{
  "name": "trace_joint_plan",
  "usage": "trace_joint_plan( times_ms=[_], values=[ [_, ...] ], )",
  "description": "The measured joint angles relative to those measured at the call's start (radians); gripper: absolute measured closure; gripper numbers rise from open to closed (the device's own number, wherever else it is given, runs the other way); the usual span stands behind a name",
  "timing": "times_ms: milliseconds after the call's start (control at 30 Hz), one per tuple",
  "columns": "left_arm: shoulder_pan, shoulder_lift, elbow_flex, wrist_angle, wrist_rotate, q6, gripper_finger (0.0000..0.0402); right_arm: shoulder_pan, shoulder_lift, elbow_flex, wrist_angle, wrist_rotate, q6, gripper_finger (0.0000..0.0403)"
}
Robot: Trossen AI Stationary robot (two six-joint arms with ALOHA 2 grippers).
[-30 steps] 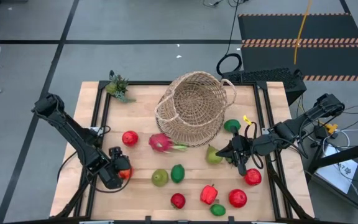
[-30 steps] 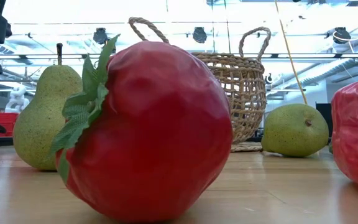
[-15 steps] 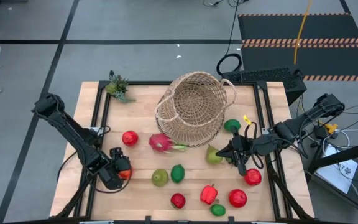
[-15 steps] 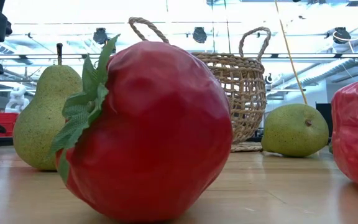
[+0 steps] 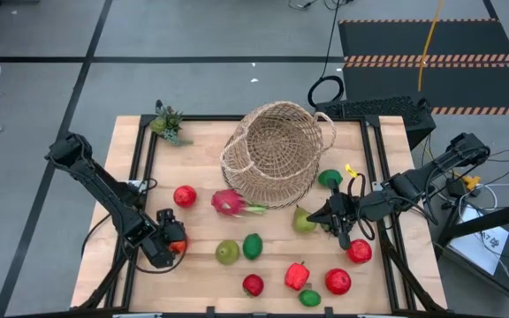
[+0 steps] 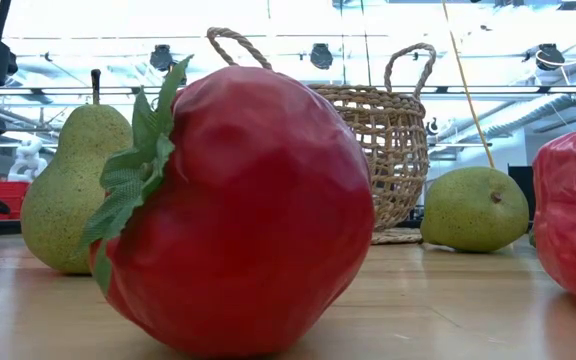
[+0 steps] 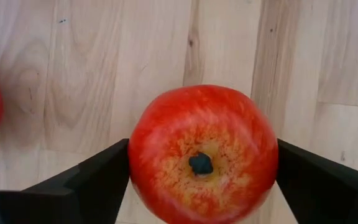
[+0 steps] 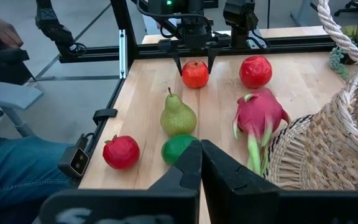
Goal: Build produce basket
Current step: Put the red apple into the basket
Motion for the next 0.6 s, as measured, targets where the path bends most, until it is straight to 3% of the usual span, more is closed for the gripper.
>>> trace_joint_plan(
  times_ms=[133,300,600],
  values=[
    [0.001,0.000,0.000,0.000,-0.001,0.000,0.0070,0.000,0.000,0.000,0.000,0.000,0.000,0.0403],
    [0.018,0.000,0.012,-0.012,0.002,0.000,0.0053,0.000,0.000,0.000,0.000,0.000,0.000,0.0403],
    [0.068,0.000,0.181,-0.047,0.000,0.152,0.0064,0.000,0.000,0.000,0.100,0.000,-0.093,0.0403]
  ],
)
